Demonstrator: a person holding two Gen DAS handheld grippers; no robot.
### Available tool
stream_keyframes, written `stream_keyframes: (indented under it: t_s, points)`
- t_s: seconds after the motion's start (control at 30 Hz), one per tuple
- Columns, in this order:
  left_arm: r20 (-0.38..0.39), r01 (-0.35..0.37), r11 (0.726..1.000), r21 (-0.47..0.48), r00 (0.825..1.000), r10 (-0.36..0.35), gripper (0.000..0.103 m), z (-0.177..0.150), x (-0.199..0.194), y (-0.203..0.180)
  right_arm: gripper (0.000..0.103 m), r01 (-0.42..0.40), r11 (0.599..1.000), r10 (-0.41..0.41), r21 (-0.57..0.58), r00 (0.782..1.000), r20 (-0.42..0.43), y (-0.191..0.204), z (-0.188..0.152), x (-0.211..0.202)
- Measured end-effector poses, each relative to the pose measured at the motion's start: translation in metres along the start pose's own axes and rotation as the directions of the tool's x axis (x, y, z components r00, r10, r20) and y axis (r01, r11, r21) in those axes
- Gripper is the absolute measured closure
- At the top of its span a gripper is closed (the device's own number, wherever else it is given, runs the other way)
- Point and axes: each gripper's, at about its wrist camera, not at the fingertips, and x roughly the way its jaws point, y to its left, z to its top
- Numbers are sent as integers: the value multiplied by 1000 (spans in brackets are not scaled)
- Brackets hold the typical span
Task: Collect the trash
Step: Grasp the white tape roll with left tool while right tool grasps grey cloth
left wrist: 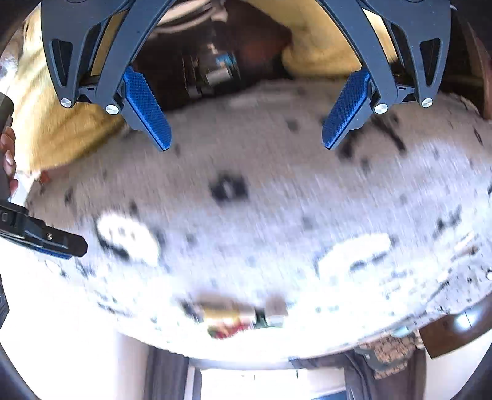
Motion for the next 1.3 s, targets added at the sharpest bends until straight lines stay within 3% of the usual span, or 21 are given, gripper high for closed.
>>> stream_keyframes:
  t_s: [0.3,0.5,0.6,0.83,0.97,1.13,1.27,1.3]
  points:
    - [56,-10,998,-56,998,14,10,63,38,26,20,65,998,-66,22,998,13,-7,54,53]
    - [81,-62,994,-94,994,70,10,101,71,40,20,89,994,-90,58,996,11,-27,89,94]
    - [98,-67,992,-106,992,77,12,119,83,47,26,87,993,-89,79,996,15,-34,106,113]
    - [99,-71,993,-94,992,80,27,151,114,50,48,101,989,-102,103,995,-1,-42,135,153]
    - [93,-66,995,-80,993,73,29,160,127,46,52,75,987,-72,144,997,-23,-50,145,171]
    - [65,-53,993,-102,996,60,39,172,144,51,53,41,986,-33,161,998,-53,-48,153,192]
    - [53,-28,995,-93,998,33,50,179,154,50,55,49,993,-40,103,996,-82,-32,155,203]
    - [47,-24,996,-88,998,29,53,180,156,49,60,49,995,-42,88,995,-86,-30,155,204]
